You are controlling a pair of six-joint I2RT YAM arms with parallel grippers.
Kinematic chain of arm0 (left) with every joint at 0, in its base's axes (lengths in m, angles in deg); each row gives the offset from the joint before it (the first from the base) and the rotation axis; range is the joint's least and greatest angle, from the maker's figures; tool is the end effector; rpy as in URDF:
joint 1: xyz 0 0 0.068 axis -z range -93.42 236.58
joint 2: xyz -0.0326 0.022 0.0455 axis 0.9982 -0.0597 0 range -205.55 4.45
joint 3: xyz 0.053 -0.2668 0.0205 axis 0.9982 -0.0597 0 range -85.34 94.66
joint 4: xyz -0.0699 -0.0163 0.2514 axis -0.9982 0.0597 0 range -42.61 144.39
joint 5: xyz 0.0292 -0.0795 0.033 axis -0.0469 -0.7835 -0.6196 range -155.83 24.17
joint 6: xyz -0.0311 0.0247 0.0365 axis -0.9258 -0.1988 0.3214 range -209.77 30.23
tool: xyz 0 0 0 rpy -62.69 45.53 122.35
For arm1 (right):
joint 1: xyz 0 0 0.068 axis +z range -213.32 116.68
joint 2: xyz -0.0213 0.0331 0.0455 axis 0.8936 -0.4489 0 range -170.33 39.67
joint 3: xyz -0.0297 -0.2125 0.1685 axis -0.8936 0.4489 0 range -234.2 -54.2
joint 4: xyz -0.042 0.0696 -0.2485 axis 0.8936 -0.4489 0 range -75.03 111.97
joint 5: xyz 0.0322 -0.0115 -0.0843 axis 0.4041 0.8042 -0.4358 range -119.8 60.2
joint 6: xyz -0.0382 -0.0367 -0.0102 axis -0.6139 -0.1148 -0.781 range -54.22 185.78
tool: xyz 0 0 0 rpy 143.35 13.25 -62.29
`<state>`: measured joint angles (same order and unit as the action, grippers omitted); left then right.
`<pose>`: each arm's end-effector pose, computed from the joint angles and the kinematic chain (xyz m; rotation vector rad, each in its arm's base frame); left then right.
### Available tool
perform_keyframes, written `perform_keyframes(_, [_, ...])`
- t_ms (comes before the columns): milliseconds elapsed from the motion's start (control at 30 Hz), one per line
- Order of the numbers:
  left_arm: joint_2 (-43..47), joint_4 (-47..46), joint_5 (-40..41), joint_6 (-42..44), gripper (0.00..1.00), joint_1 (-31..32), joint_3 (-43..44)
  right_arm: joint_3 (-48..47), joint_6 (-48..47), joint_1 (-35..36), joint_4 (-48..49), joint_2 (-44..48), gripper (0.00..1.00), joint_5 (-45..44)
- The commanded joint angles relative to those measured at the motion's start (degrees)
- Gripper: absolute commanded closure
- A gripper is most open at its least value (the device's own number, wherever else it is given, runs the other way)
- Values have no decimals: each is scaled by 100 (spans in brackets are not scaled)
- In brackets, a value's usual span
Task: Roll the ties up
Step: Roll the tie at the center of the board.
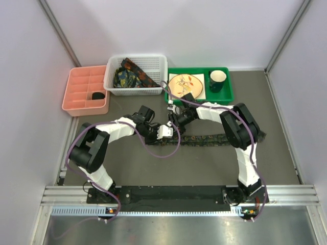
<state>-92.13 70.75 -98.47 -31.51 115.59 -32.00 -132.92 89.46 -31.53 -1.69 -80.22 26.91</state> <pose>0.2628 -0.1677 0.1561 1.8703 1.7376 -0.5887 0.3374 0.2440 0.1415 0.5006 -2.5929 -1.5251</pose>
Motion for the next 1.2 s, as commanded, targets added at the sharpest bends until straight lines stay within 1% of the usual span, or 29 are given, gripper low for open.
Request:
perform_keyframes(0, [33, 117, 162, -78, 62, 8, -26, -38, 286, 72, 538, -148, 66, 279])
perform_keyframes(67, [33, 108, 153, -78, 62, 8, -26, -134, 234, 108, 433, -244, 66, 253])
perform_keyframes(167, [33, 90, 170, -69, 62, -1, -43, -223, 154, 134, 249, -420, 72, 209])
perform_keyframes(200, [33, 82, 162, -69, 62, -1, -43, -310, 67, 134, 83, -464, 72, 61])
perform_keyframes(267, [33, 73, 162, -78, 62, -1, -61, -486, -267, 143, -382, -543, 70, -72])
perform_keyframes(367, [60, 73, 135, -78, 62, -10, -96, -364, -338, 143, -376, -421, 66, -379])
perform_keyframes(400, [60, 73, 127, -78, 62, -10, -96, -346, -321, 143, -350, -377, 61, -415])
perform_keyframes(467, [60, 73, 135, -60, 62, -1, -105, -337, -224, 143, -324, -368, 59, -398])
perform_keyframes(600, [69, 90, 118, -60, 62, -1, -78, -267, 197, 134, 299, -324, 71, 6])
perform_keyframes(633, [69, 99, 118, -69, 62, -1, -78, -284, 285, 143, 344, -359, 73, 94])
perform_keyframes(667, [43, 99, 118, -69, 61, -1, -78, -319, 312, 143, 379, -368, 77, 251])
perform_keyframes(700, [42, 117, 118, -69, 61, -10, -70, -320, 330, 143, 423, -385, 83, 314])
perform_keyframes(733, [16, 125, 144, -60, 61, -1, -61, -302, 347, 143, 476, -403, 90, 349])
perform_keyframes(767, [25, 126, 144, -43, 60, -1, -61, -285, 348, 134, 485, -394, 100, 350])
perform_keyframes(867, [42, 134, 118, -60, 49, -19, -61, -328, 251, 134, 363, -455, 100, 289])
perform_keyframes(900, [51, 134, 100, -69, 42, -10, -52, -346, 216, 143, 310, -482, 100, 262])
perform_keyframes(967, [121, 91, 83, -166, 36, -27, -52, -346, 119, 134, 257, -473, 100, 157])
perform_keyframes(1000, [147, 64, 91, -201, 29, -45, -26, -346, 102, 143, 239, -482, 100, 139])
perform_keyframes(1100, [235, 125, 13, -517, 20, -89, 175, -372, -38, 143, 178, -482, 100, 95])
perform_keyframes(1133, [314, 152, -66, -596, 9, -106, 229, -355, -56, 134, 169, -465, 100, 86])
perform_keyframes(1167, [367, 143, -171, -640, 4, -185, 264, -337, -65, 143, 160, -456, 100, 60])
